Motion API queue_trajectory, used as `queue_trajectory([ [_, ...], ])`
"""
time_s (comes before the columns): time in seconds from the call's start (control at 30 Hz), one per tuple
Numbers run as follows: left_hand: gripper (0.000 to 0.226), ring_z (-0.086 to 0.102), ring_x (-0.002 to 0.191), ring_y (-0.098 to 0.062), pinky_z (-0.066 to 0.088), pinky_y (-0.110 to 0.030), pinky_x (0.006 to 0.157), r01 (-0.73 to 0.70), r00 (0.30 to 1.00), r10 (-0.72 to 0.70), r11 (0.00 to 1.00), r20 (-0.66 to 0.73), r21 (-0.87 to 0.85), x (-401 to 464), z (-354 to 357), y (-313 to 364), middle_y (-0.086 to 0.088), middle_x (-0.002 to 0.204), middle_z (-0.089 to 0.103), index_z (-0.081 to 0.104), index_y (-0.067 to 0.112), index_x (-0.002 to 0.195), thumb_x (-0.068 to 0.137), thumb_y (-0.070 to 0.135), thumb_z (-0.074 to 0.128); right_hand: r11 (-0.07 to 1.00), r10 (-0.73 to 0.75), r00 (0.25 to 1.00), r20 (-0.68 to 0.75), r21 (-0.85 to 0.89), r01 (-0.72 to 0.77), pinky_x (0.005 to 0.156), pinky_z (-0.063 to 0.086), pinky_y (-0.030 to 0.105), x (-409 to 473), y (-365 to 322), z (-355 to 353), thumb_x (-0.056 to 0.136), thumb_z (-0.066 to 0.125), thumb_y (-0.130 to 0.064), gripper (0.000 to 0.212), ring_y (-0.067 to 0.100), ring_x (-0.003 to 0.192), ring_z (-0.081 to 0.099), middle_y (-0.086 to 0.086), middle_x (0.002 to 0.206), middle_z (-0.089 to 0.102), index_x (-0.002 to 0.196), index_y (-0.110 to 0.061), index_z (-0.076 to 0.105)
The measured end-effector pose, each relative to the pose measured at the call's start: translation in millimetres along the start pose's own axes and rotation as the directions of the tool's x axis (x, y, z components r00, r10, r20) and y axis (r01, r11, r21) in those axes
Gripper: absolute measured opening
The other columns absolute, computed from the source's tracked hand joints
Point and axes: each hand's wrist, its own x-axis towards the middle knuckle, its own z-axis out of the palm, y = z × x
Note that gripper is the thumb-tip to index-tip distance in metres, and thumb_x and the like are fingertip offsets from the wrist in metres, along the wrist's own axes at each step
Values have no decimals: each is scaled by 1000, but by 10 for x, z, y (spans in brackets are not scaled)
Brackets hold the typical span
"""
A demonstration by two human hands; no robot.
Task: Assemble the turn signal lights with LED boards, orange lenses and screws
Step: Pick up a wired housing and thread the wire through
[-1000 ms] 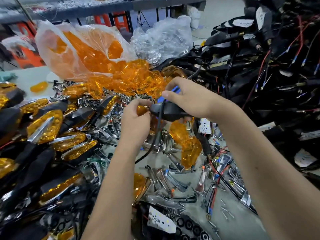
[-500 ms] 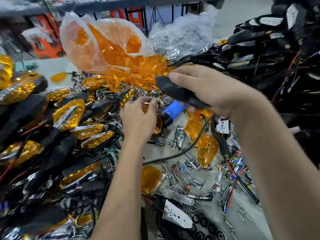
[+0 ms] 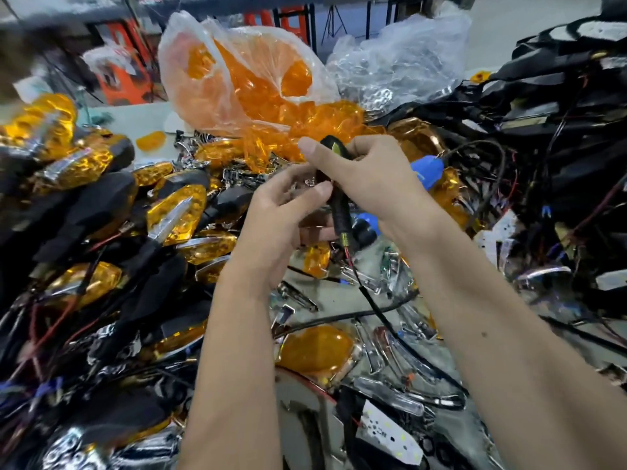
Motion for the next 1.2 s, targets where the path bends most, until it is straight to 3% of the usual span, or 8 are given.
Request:
queue_trajectory([
  [0.1,26,70,80,-25,58,-37,61,35,997,-34,999,-70,21,8,-111,14,-8,95,73,80,25,99,87,14,60,998,-22,994,110,53,16,44,40,25,21,39,55,80,80,-63,55,12,49,53,16,72,68,88,-11,66],
  [0.23,26,67,86,-30,55,-41,71,110,983,-77,973,-164,201,19,-213,-32,-17,100,75,80,25,98,82,23,60,975,-195,962,193,-66,211,54,51,33,41,218,-8,91,79,-30,26,24,64,67,11,93,72,115,-33,70],
  [0.4,20,69,87,-22,54,-34,78,90,984,-24,921,-177,378,20,-116,-71,-5,93,76,78,37,91,78,32,64,979,-197,968,152,-18,202,52,59,38,33,429,-64,88,82,-18,29,32,59,71,8,93,73,114,-28,73],
  [0.63,24,68,91,-2,52,-20,77,10,988,71,863,-140,504,36,-89,-125,13,93,73,73,33,108,84,33,70,993,-109,991,79,-34,112,60,64,54,-12,484,-21,85,83,-39,23,22,59,74,3,72,71,80,-18,75],
  [0.83,15,73,102,-21,58,-54,96,110,980,-37,920,-194,376,32,-62,-111,7,99,78,75,35,99,92,23,68,991,-118,993,7,-58,118,59,62,50,-7,456,-42,88,82,-28,16,16,50,63,5,61,66,76,-20,75],
  [0.93,23,72,106,-23,57,-52,94,123,978,-50,925,-204,358,55,-48,-116,4,105,76,72,31,115,100,17,62,983,-159,987,-18,-94,157,58,57,44,-31,429,-32,89,81,-29,17,17,53,58,4,61,65,74,-24,73],
  [1.03,23,69,98,-13,53,-34,80,90,979,-3,905,-204,415,64,6,-120,7,98,74,72,35,108,105,19,55,966,-212,974,-82,-169,196,65,59,41,-63,387,21,89,79,-26,17,18,64,66,-4,71,69,75,-25,71],
  [1.2,29,56,84,-32,44,-46,74,50,957,108,853,-270,520,115,142,-202,-15,90,62,63,11,96,110,21,39,937,-310,934,-178,-224,269,78,57,47,-133,308,135,89,77,-19,10,22,80,68,5,91,69,81,-16,73],
])
